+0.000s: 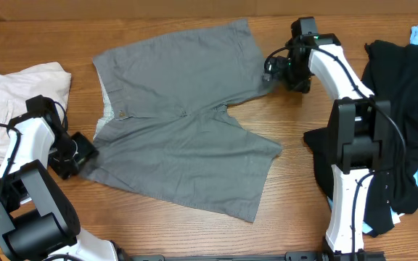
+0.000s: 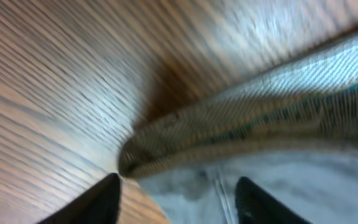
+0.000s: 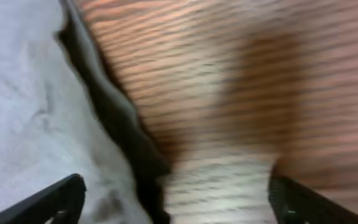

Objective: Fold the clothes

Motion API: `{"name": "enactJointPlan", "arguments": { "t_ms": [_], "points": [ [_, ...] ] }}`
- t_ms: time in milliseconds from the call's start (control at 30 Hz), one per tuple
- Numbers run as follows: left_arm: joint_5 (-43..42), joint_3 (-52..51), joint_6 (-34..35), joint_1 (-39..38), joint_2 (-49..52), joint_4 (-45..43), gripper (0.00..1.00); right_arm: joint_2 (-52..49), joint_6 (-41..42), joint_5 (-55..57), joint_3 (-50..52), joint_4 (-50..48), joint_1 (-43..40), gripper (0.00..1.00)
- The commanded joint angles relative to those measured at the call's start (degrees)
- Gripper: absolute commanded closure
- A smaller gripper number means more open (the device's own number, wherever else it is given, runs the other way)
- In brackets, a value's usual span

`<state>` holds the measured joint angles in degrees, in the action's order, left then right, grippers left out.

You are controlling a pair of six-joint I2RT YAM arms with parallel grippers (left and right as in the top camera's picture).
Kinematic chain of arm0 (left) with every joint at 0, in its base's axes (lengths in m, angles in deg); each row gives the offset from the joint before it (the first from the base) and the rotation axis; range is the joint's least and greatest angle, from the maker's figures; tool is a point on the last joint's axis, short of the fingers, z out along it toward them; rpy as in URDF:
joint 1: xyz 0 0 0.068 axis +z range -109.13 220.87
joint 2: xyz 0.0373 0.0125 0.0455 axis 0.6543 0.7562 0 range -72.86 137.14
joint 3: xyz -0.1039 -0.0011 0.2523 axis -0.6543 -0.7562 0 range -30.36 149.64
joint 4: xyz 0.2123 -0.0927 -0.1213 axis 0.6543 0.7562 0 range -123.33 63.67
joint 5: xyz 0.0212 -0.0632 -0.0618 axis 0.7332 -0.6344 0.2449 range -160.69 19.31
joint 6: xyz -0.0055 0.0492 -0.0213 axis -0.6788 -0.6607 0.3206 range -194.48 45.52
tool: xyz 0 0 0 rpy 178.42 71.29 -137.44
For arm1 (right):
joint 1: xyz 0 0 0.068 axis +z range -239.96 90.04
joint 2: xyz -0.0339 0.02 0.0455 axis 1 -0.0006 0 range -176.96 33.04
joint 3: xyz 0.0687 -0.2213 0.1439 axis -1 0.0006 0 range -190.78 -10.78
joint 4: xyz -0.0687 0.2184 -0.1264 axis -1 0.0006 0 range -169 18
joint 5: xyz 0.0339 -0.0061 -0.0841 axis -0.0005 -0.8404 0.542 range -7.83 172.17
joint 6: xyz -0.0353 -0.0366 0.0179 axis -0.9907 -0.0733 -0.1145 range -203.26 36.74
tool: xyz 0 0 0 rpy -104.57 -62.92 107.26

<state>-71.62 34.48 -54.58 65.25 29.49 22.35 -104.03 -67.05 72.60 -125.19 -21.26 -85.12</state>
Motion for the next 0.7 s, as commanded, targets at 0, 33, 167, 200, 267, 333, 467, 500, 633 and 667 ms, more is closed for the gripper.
{"name": "enactJointPlan", "arguments": {
  "t_ms": [0,33,167,200,267,333,467,500,633,667],
  "points": [
    [-3.63,1.90,-2.23,-0.04,0.61,3.54,0.32,5.44,-0.11,2.01,0.66,1.03,-1.42,0.00],
    [-4.28,2.62,-3.76,-0.04,-0.07,5.09,0.31,8.59,-0.09,2.01,0.66,1.99,-2.01,0.00],
    [-8.96,3.15,-6.67,-0.02,-4.70,6.54,0.31,15.56,-0.07,2.05,0.66,5.11,-3.13,0.00],
    [-9.70,3.21,-6.62,-0.02,-6.95,6.91,0.31,18.01,-0.04,2.43,0.66,6.45,-3.52,0.00],
    [-9.73,3.21,-6.45,-0.02,-11.06,7.43,0.30,21.81,0.68,3.39,0.66,8.90,-4.35,0.00],
    [-9.66,3.21,-6.40,-0.02,-15.63,8.55,0.29,25.33,2.40,4.94,0.68,11.76,-5.31,0.00],
    [-9.55,3.21,-6.40,-0.02,-25.27,11.67,0.00,32.44,5.38,9.20,0.79,19.85,-6.54,0.00],
    [-9.73,3.21,-6.40,-0.02,-26.80,12.37,0.00,33.81,6.12,10.08,0.79,21.64,-6.51,0.00],
    [-11.17,3.21,-6.47,-0.02,-30.95,16.20,0.00,38.91,7.26,11.23,1.84,25.92,-6.47,0.00],
    [-11.96,3.21,-6.71,-0.02,-31.50,17.16,0.00,40.79,7.67,11.21,2.99,26.21,-6.47,0.00]
  ]
}}
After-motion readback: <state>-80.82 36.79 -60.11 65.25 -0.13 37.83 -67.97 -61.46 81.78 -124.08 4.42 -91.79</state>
